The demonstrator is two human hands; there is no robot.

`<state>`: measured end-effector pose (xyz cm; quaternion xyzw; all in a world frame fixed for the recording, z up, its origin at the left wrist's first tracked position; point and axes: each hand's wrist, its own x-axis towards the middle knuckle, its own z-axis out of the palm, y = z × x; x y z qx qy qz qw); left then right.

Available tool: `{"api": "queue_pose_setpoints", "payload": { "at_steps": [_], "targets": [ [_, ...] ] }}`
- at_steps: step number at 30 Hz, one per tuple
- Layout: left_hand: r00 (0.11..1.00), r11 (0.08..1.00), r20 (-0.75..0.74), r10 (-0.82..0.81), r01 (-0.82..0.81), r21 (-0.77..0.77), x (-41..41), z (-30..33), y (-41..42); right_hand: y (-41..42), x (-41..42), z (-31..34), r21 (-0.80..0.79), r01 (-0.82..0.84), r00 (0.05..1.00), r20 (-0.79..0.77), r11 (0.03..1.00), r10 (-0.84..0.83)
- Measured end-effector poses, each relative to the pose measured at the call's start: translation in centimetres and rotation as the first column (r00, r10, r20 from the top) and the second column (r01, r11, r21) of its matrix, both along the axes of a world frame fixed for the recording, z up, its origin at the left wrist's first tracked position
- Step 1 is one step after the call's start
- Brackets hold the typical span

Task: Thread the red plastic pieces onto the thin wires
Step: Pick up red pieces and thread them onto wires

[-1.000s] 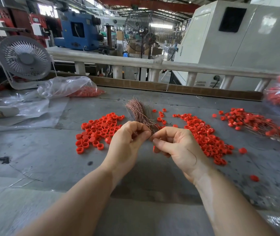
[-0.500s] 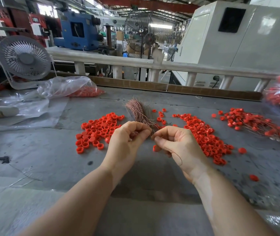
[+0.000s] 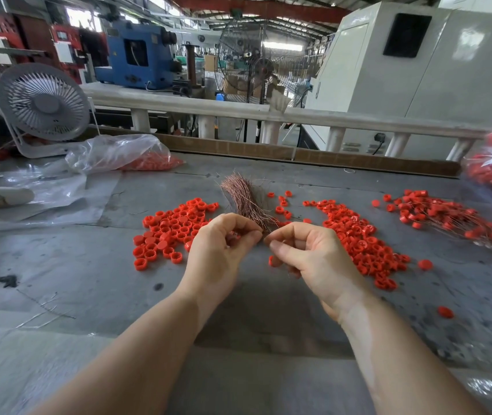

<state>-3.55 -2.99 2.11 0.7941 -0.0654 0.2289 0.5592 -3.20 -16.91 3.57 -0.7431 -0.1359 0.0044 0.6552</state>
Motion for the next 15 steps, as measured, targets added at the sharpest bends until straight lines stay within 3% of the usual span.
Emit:
{"api": "queue_pose_setpoints", "payload": {
  "at_steps": [8,15],
  "targets": [
    [0.992,0.973,0.112,0.06,-0.083,0.214,-0.03,-0.34,-0.14,0.03,0.09,-0.03,-0.037,-0.028,0.998,0.048,0.999,0.03],
    [0.986,0.959,0.151,0.074,-0.112,0.259,-0.12,-0.46,-0.18,0.02,0.18,-0.15,-0.043,-0.021,0.998,0.059,0.999,0.024]
  ]
}}
